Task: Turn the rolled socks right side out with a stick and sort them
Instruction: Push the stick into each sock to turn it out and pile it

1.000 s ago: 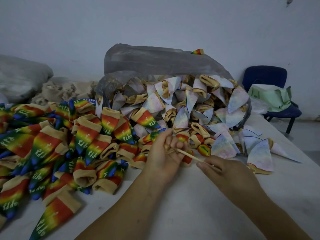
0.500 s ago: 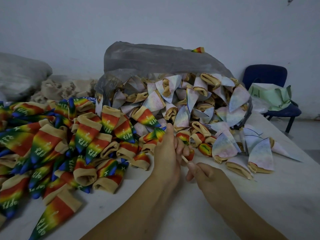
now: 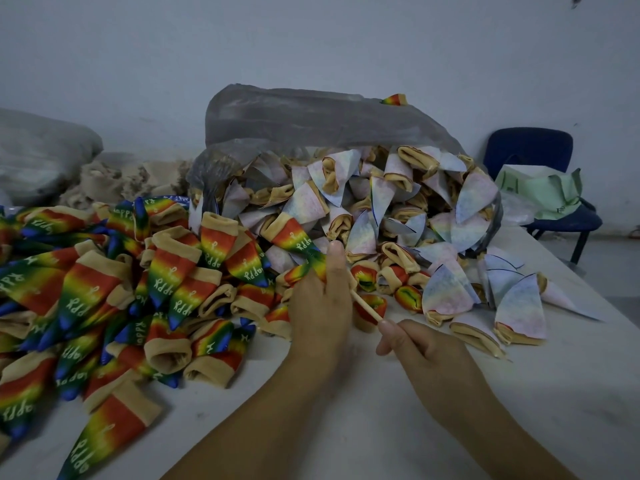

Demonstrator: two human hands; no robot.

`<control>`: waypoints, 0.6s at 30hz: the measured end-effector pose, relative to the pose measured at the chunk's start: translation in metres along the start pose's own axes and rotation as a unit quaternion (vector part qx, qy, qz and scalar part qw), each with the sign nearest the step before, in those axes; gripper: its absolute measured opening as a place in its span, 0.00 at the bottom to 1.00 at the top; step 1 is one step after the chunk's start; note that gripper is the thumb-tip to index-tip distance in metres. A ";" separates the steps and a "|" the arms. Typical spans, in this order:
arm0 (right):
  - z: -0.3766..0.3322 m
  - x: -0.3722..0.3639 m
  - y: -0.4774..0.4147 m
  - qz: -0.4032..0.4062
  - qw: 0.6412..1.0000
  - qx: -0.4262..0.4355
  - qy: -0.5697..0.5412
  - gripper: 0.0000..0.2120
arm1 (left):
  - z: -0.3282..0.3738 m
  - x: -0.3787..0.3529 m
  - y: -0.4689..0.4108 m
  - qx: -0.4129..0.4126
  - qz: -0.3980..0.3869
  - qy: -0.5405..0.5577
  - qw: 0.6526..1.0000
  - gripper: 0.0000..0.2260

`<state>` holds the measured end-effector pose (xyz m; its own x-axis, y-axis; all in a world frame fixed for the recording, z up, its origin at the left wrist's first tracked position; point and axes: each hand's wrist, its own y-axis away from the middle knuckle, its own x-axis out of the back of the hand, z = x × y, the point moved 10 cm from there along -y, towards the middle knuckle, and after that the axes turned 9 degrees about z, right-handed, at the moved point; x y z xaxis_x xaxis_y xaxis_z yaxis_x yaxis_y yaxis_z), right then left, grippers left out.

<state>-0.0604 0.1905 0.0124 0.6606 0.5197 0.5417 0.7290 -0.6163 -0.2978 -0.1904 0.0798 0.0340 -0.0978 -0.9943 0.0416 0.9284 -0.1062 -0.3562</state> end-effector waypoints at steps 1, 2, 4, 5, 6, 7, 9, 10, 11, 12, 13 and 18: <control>-0.002 0.000 0.002 -0.005 1.000 -0.001 -0.007 0.20 | 0.004 0.003 -0.003 -0.025 0.003 -0.025 0.999 0.31; -0.003 0.000 0.003 -0.008 1.000 -0.004 -0.010 0.20 | 0.006 0.005 -0.005 -0.040 0.008 -0.041 0.998 0.32; -0.004 0.003 0.003 -0.006 1.000 -0.017 -0.014 0.21 | 0.010 0.003 -0.002 -0.035 -0.002 -0.031 0.999 0.30; -0.003 0.003 0.003 -0.008 0.999 -0.030 -0.026 0.21 | 0.009 -0.001 0.002 -0.022 -0.013 -0.013 1.000 0.29; -0.001 0.001 0.004 -0.015 0.997 -0.057 -0.049 0.22 | 0.009 -0.005 0.005 -0.006 -0.021 0.015 1.000 0.29; 0.004 -0.004 0.008 -0.032 0.990 -0.104 -0.089 0.22 | 0.008 -0.010 0.009 0.011 -0.028 0.044 0.999 0.27; 0.013 -0.026 0.022 -0.101 0.946 -0.227 -0.211 0.22 | 0.005 -0.018 0.011 0.022 -0.030 0.056 0.998 0.28; 0.011 -0.037 0.030 -0.136 0.914 -0.269 -0.270 0.22 | 0.004 -0.019 0.011 0.015 -0.028 0.045 0.998 0.29; 0.007 -0.044 0.033 -0.161 0.895 -0.286 -0.303 0.21 | 0.003 -0.018 0.010 0.008 -0.021 0.040 0.999 0.29; 0.005 -0.045 0.031 -0.173 0.895 -0.280 -0.302 0.21 | 0.000 -0.015 0.009 0.006 -0.011 0.043 0.999 0.28; 0.005 -0.042 0.026 -0.169 0.911 -0.259 -0.273 0.22 | -0.003 -0.012 0.008 0.011 -0.005 0.059 0.998 0.28; -0.005 -0.007 -0.006 -0.046 0.998 -0.034 -0.038 0.22 | -0.027 -0.008 0.004 0.113 0.005 0.147 0.983 0.31</control>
<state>-0.0703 0.1876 0.0146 0.6059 0.6175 0.5016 0.7745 -0.6018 -0.1946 -0.1958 0.0873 0.0076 -0.1562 -0.9568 -0.2451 0.9825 -0.1250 -0.1378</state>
